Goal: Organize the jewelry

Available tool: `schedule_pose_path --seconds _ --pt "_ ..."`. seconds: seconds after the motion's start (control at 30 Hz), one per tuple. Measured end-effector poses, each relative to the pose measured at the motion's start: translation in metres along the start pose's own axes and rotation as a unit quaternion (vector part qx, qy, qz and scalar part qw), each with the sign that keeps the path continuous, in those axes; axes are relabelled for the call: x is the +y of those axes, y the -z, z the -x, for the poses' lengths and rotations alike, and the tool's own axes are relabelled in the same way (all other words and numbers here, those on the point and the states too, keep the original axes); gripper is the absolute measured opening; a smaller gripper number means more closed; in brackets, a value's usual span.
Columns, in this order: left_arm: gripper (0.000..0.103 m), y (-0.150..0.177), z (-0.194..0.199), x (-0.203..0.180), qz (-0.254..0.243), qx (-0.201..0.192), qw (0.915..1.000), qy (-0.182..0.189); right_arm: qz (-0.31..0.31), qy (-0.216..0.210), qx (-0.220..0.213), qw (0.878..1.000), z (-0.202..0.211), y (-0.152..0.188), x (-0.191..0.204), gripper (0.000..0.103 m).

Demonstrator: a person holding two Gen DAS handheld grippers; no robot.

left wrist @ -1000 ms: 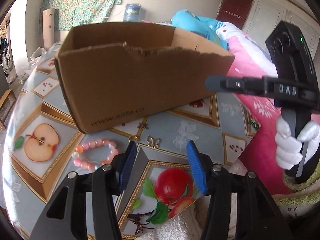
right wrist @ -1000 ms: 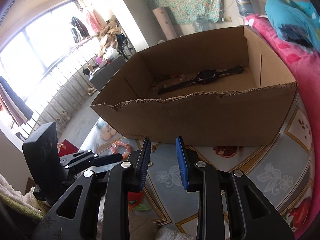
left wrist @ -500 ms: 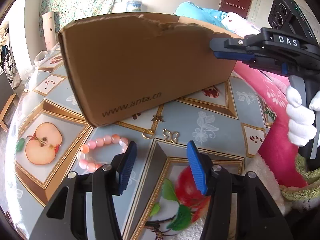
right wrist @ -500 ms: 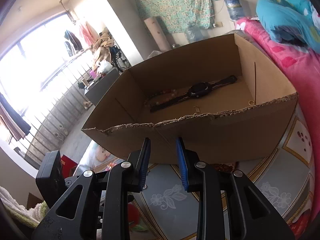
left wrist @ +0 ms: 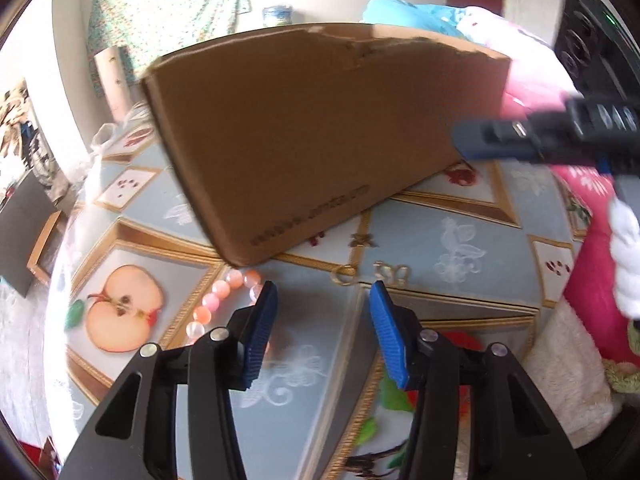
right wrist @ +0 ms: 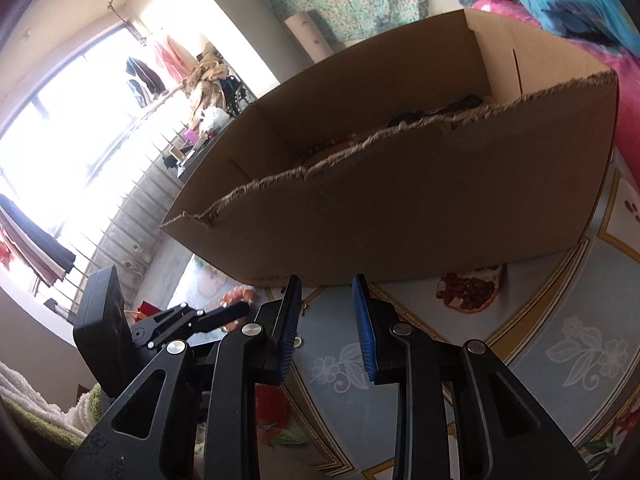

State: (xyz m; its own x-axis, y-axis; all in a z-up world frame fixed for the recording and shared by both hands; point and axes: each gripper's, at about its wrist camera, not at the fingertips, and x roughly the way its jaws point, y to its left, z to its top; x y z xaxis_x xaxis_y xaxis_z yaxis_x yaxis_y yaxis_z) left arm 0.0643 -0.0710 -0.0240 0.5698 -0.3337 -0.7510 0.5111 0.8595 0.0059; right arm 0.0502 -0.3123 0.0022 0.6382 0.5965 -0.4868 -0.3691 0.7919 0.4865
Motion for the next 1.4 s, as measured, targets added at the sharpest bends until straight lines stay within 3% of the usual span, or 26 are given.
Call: schedule_pose_path --seconds 0.2,0.53,0.83,1.07,1.4 --pt "0.047 -0.003 0.006 0.015 0.031 -0.002 0.9995 -0.001 -0.002 -0.003 0.018 1.000 -0.002 0.013 0.001 0.027" --pt "0.047 -0.008 0.001 -0.004 0.015 -0.002 0.9998 0.014 -0.011 -0.010 0.031 0.999 -0.003 0.019 -0.002 0.027" --pt "0.019 -0.014 -0.005 -0.010 0.018 0.000 0.9998 0.011 -0.016 -0.015 0.036 0.999 -0.006 0.022 -0.003 0.027" --pt "0.011 -0.013 -0.007 -0.014 0.011 0.000 0.9999 -0.002 -0.017 -0.014 0.038 0.999 -0.013 0.023 -0.001 0.027" --pt "0.008 -0.013 -0.009 -0.020 0.010 -0.004 0.9999 0.002 -0.013 -0.010 0.036 0.999 -0.013 0.023 0.002 0.027"
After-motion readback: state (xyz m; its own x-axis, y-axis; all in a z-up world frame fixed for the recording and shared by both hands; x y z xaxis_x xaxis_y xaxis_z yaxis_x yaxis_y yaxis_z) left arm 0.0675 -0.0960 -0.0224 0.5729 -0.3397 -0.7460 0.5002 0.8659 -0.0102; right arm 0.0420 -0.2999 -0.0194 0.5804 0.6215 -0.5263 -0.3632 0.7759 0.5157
